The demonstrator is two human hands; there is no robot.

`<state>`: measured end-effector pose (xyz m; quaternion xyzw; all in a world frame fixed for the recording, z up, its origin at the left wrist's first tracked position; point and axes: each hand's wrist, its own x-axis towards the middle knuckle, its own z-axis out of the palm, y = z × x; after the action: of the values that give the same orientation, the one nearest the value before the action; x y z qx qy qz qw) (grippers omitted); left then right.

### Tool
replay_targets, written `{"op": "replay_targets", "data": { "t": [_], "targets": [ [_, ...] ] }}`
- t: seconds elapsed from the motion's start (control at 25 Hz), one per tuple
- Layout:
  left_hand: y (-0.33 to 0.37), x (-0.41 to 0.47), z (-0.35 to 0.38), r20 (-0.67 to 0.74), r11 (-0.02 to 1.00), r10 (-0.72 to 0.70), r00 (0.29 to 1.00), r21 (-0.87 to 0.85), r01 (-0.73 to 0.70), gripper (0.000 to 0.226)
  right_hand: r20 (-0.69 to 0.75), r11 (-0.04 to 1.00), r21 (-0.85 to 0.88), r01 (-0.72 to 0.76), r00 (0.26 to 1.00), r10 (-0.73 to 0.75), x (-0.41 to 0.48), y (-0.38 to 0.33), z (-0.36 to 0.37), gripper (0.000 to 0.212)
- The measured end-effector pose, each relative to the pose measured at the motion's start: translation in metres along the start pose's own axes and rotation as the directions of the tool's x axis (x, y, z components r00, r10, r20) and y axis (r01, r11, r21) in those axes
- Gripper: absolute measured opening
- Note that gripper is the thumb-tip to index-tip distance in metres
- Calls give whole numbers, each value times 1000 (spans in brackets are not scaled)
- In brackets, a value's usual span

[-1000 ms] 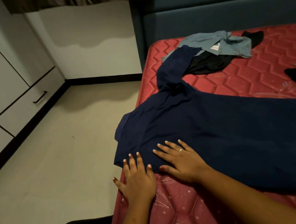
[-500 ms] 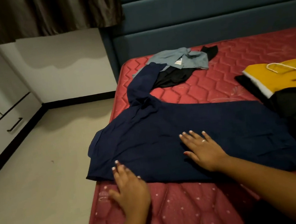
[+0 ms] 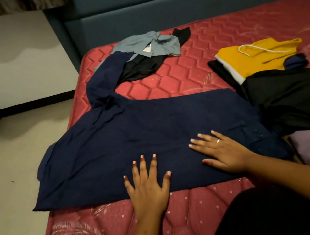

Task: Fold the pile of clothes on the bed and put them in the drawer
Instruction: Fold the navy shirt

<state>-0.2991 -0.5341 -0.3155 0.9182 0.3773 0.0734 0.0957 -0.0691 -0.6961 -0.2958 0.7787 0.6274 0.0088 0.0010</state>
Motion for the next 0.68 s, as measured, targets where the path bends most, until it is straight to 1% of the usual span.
{"op": "replay_targets", "data": {
  "t": [0.08, 0.16, 0.28, 0.32, 0.36, 0.4, 0.48, 0.56, 0.64, 0.68],
  "targets": [
    [-1, 0, -2, -4, 1000, -5, 1000, 9, 5, 84, 7, 988, 18, -156, 988, 156, -10, 8, 1, 63],
    [0, -1, -4, 27, 1000, -18, 999, 6, 18, 91, 19, 952, 37, -303, 953, 303, -18, 14, 0, 70],
    [1, -1, -10, 88, 1000, -27, 996, 3, 27, 102, -10, 852, 37, -522, 852, 523, -37, 26, 4, 77],
    [0, -1, -11, 108, 1000, -14, 994, 2, 14, 105, -11, 811, 34, -584, 811, 585, -47, 29, 3, 78],
    [-3, -2, -13, 125, 1000, 12, 992, -5, -12, 107, -19, 787, 32, -617, 786, 617, -58, 30, 2, 79],
    [-7, -3, -14, 131, 999, 45, 990, -19, -43, 108, -17, 790, 25, -612, 790, 613, -69, 29, 0, 79],
    [-15, -8, -16, 129, 993, 113, 985, -39, -109, 106, 10, 866, -5, -500, 866, 500, -94, 22, -4, 76],
    [-22, -13, -18, 104, 988, 152, 983, -55, -147, 94, 49, 920, -47, -390, 919, 392, -108, 11, -6, 73],
    [-29, -20, -20, 35, 981, 169, 985, -98, -165, 77, 63, 935, -55, -349, 934, 352, -111, 5, -8, 66],
    [-33, -23, -20, 6, 979, 172, 985, -114, -170, 73, 76, 941, -57, -332, 939, 336, -110, 3, -10, 69]
  ]
}}
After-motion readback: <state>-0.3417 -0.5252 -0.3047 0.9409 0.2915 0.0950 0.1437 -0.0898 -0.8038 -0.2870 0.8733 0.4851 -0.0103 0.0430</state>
